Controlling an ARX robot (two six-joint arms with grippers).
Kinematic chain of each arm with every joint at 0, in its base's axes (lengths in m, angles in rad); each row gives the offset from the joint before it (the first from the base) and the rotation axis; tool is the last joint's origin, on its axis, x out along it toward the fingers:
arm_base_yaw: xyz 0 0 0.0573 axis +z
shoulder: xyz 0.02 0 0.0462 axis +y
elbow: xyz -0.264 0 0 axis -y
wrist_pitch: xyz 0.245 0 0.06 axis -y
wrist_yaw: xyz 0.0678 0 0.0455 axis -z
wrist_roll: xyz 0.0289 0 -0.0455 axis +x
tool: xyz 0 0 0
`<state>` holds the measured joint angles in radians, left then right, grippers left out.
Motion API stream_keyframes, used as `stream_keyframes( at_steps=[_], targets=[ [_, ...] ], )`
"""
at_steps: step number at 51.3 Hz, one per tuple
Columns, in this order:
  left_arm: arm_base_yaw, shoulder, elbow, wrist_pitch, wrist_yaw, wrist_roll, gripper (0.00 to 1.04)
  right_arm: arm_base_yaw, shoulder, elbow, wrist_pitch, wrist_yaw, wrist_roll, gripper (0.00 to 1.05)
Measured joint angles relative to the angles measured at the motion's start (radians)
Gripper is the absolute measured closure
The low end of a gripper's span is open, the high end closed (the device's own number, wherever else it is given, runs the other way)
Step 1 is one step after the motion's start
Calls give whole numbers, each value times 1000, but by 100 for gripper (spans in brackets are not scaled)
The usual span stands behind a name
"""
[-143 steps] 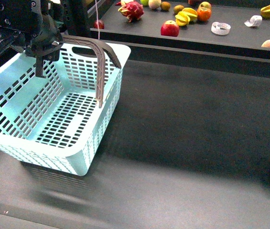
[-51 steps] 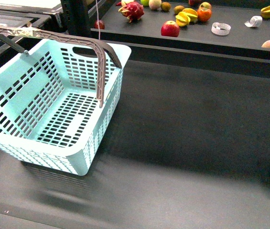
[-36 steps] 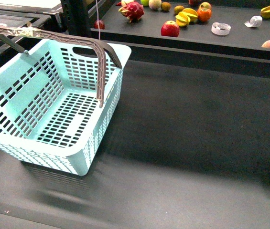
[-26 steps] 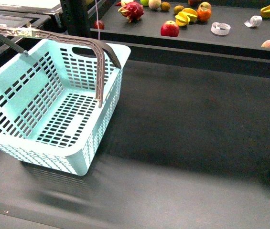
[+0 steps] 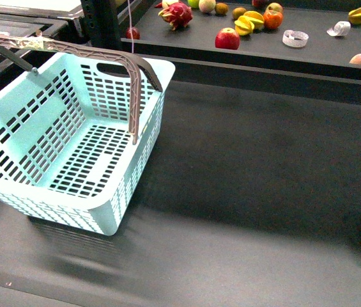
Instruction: Pick mango with right arm and hold basket with left
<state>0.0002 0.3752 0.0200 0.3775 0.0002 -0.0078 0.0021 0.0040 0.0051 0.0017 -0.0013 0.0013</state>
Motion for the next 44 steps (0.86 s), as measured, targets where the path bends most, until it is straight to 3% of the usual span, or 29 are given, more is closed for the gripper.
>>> stream_keyframes(
  at_steps=[31,35,44],
  targets=[
    [0,-203,0,-201,0,0,101,0,0,0,0,0,0,8],
    [0,-339,0,-363,0,0,101,0,0,0,0,0,0,8],
    [0,-369,0,-375,0,0,101,0,0,0,0,0,0,8]
  ],
)
